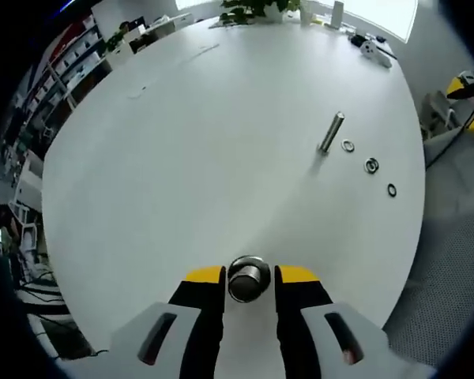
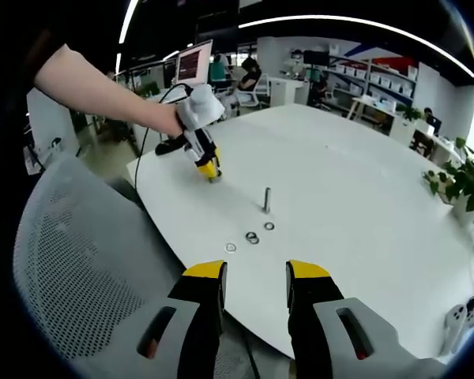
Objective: Place the washer onto the threaded stud by aligning its center hole with the stud, sliding it down to the base, and recovering from edge contact or off-axis alignment until the washer reaches the visible bottom stop.
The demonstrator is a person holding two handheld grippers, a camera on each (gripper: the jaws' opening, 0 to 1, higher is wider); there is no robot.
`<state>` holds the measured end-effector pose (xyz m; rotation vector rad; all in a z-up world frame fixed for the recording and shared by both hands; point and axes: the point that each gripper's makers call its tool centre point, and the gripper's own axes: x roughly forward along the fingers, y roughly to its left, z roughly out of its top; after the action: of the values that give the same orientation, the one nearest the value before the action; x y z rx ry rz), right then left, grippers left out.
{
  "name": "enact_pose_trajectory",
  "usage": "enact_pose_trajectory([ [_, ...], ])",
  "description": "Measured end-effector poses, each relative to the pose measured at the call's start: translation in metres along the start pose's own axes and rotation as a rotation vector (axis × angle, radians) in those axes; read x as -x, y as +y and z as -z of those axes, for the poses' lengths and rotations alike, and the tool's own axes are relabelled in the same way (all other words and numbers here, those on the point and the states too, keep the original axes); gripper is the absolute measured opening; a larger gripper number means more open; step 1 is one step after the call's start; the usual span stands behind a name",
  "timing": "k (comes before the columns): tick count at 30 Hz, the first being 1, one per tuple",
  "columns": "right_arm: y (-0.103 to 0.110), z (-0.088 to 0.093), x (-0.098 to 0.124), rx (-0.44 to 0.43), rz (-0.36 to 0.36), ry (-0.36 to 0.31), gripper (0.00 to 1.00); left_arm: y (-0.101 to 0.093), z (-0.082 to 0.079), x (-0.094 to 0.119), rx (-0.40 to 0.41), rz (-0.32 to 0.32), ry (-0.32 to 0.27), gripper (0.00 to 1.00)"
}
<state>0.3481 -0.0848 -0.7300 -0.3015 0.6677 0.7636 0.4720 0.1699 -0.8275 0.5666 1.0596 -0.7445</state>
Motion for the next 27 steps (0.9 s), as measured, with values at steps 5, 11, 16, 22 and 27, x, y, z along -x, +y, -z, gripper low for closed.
enact_pose_trajectory([
  [5, 0.001, 0.000, 0.000, 0.005, -0.008, 0.002, 0.32, 0.002, -0.009, 0.017, 0.044, -0.042, -0.097, 0.24],
  [11, 0.002, 0.000, 0.000, 0.003, -0.014, -0.005, 0.32, -0.007, -0.013, 0.038, 0.079, -0.059, -0.177, 0.29],
  [16, 0.003, -0.002, -0.001, -0.002, -0.025, -0.011, 0.32, -0.009, -0.011, 0.050, 0.113, -0.074, -0.236, 0.28],
  [22, 0.003, -0.002, -0.001, -0.010, -0.024, -0.010, 0.32, -0.023, -0.021, 0.073, 0.154, -0.094, -0.357, 0.29],
  [27, 0.006, 0.001, -0.002, 0.002, -0.038, 0.002, 0.32, -0.043, -0.021, 0.091, 0.225, -0.079, -0.436, 0.30],
])
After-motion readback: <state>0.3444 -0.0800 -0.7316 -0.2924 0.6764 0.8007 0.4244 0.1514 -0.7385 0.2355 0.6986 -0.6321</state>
